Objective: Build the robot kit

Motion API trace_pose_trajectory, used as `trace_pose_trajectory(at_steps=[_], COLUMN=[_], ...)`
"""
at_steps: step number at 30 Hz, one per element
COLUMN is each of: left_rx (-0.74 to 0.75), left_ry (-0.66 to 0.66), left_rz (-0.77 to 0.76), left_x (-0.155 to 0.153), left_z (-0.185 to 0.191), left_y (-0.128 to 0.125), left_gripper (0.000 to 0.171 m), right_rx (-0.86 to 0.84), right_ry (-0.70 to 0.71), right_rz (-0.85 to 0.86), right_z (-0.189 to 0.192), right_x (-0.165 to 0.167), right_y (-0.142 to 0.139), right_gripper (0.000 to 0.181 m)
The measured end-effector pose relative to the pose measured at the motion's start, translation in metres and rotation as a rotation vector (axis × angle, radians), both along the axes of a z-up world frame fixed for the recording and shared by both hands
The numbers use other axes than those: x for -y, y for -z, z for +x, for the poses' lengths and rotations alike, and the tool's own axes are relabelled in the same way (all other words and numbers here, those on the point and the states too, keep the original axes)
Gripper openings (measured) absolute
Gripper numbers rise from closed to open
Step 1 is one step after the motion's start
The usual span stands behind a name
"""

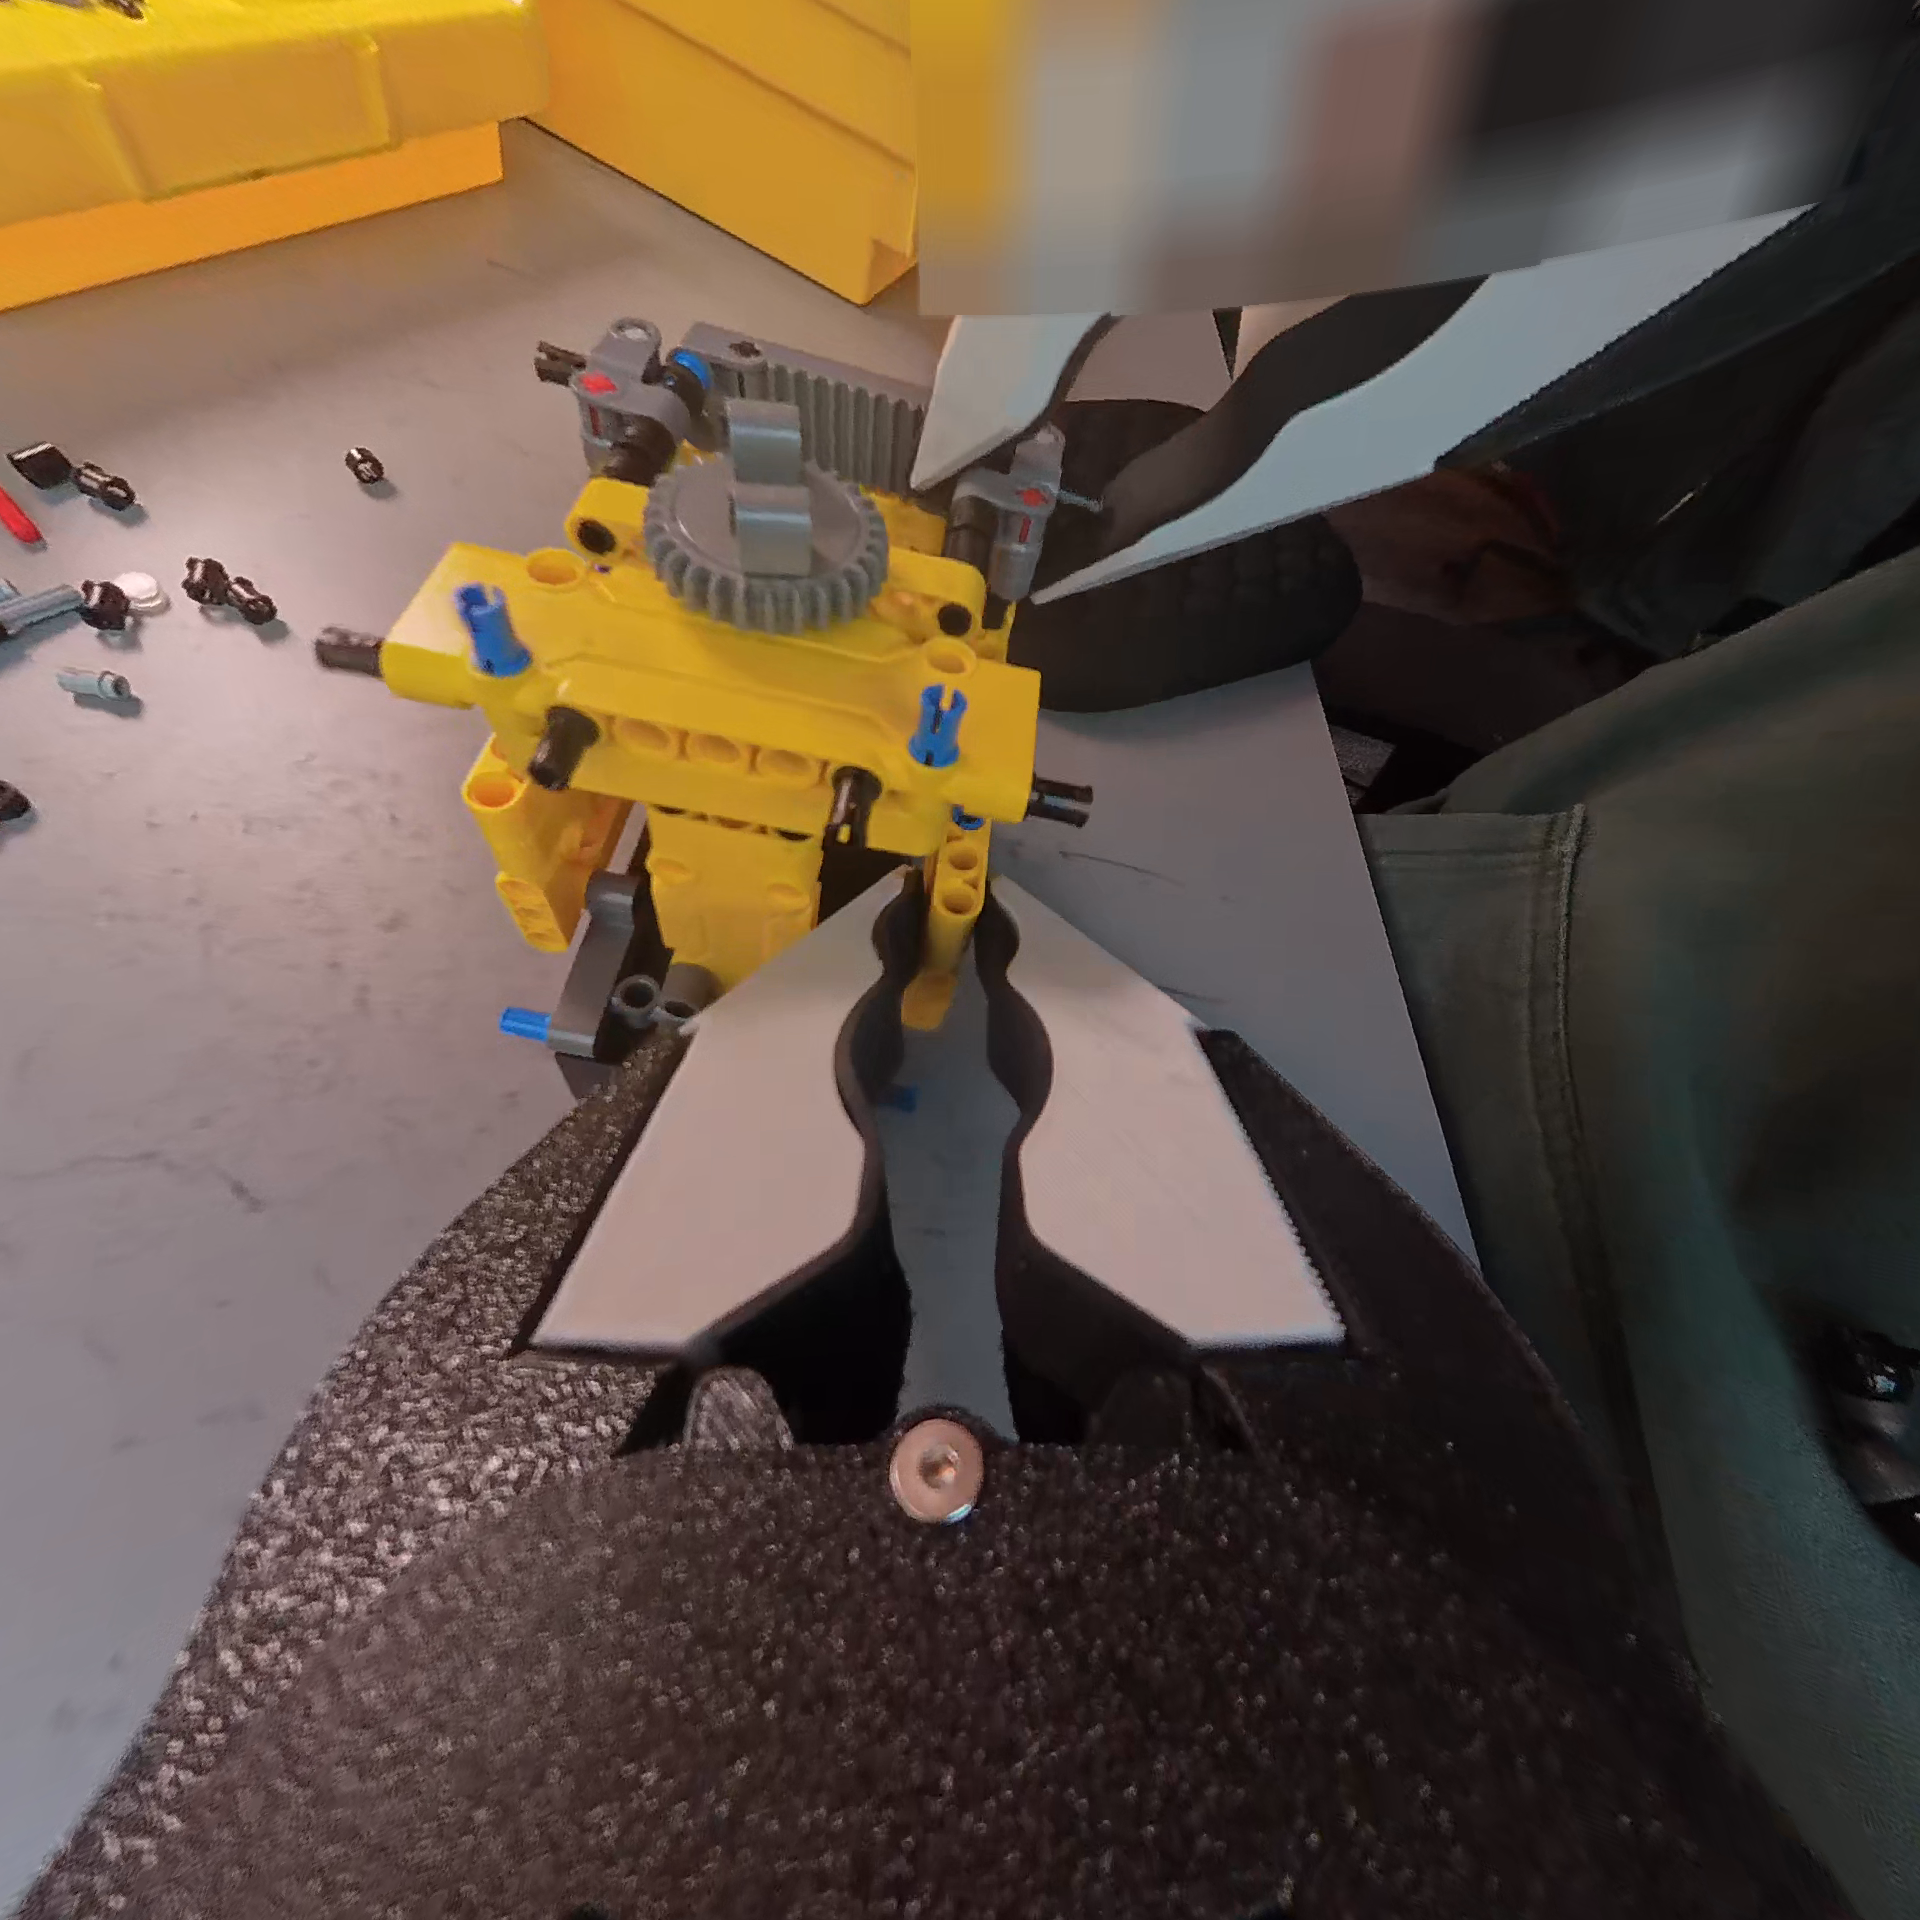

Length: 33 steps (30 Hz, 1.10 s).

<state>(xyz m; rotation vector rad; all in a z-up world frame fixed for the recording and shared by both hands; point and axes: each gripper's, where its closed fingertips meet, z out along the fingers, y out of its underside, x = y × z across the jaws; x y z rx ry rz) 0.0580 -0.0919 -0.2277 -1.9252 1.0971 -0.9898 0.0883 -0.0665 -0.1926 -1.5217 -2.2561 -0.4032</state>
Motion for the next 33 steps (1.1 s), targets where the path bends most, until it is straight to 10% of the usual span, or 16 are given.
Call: trace_pose_trajectory(at_steps=[16,33], left_rx=[-0.009,-0.015], left_ry=[0.024,0.047], left_rz=[0.05,0.077], left_x=[0.002,0.001], left_z=[0.0,-0.003], left_y=[0.001,0.002], left_gripper=[0.009,0.009], right_rx=[-0.146,-0.046], right_ry=[0.131,0.101], right_rz=[-0.345,-0.495], right_z=[0.003,-0.002], right_x=[0.012,0.018], right_y=[-0.007,-0.008], right_gripper=[0.034,0.0])
